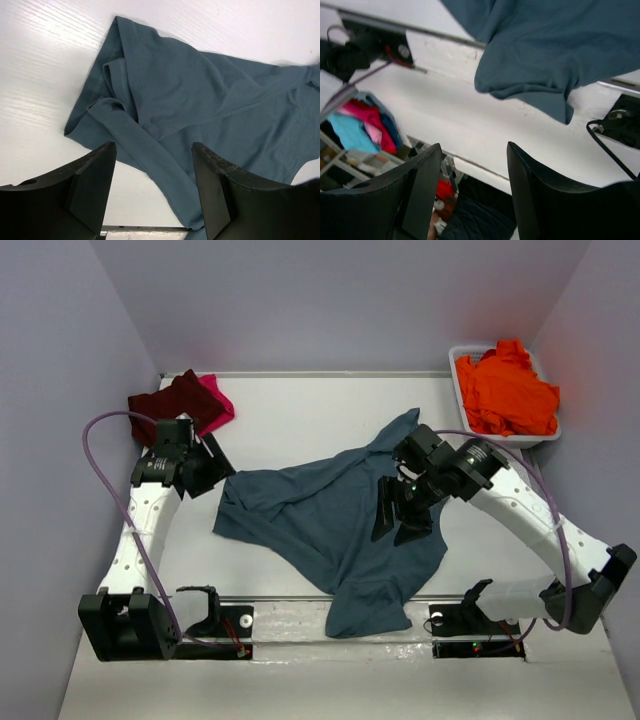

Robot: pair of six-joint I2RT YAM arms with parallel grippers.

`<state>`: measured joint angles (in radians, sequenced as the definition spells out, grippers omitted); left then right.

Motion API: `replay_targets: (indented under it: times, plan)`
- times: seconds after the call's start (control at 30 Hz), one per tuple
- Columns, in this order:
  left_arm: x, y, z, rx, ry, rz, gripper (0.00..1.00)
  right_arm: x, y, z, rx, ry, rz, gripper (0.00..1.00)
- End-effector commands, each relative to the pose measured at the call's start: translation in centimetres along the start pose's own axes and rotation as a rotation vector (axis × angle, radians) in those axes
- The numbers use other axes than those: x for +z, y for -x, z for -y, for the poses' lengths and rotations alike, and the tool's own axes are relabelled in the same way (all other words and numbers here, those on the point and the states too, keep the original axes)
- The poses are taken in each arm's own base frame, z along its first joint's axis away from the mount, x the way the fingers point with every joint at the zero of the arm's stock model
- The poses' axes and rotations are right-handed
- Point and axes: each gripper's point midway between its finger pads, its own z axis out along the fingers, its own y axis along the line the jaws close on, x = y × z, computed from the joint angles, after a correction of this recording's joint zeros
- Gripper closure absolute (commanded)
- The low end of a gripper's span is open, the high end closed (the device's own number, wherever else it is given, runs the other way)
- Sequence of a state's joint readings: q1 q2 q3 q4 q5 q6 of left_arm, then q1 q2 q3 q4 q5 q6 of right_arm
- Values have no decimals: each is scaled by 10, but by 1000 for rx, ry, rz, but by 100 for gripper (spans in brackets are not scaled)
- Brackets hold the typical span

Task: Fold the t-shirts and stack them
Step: Flatten the tshirt out

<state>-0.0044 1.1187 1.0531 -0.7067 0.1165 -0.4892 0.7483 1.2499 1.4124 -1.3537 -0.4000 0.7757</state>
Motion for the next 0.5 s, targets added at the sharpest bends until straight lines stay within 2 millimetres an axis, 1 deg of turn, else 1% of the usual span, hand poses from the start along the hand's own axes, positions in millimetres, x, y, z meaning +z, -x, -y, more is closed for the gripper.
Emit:
replay_targets:
  times: [0.0,0.03,0.07,0.1,0.13,0.17,0.2,0.23,0.27,0.33,0.37,0.4,0.43,0.47]
  plan:
    - [21,-3,14,36,-78,-57,29,14,69,16,77,-106,212,42]
    - [25,-2,16,47,-90,-64,31,16,91,27,127,-126,249,45]
    - [34,-6,18,63,-100,-105,31,19,109,27,142,-98,291,51]
    - [38,-9,18,71,-108,-127,32,19,122,27,154,-78,316,52]
    - [44,-12,20,77,-120,-152,33,25,134,30,169,-79,327,52]
    - [54,-18,23,85,-125,-190,33,26,151,30,175,-72,372,52]
    - [58,-22,34,86,-171,-207,34,33,165,30,176,-78,370,53]
    - [62,-26,36,75,-191,-228,34,38,174,27,170,-77,373,53]
    - [69,-35,39,64,-208,-272,35,43,185,23,161,-69,381,55]
    - [76,-44,46,66,-229,-306,37,55,198,23,147,-76,373,58]
    - [80,-50,50,84,-231,-331,37,69,205,30,155,-106,357,61]
    - [82,-54,51,93,-223,-338,37,76,209,34,155,-119,356,63]
    - [83,-56,55,107,-229,-341,37,85,210,43,159,-148,349,64]
    - [86,-58,57,118,-226,-351,37,96,214,48,165,-166,335,67]
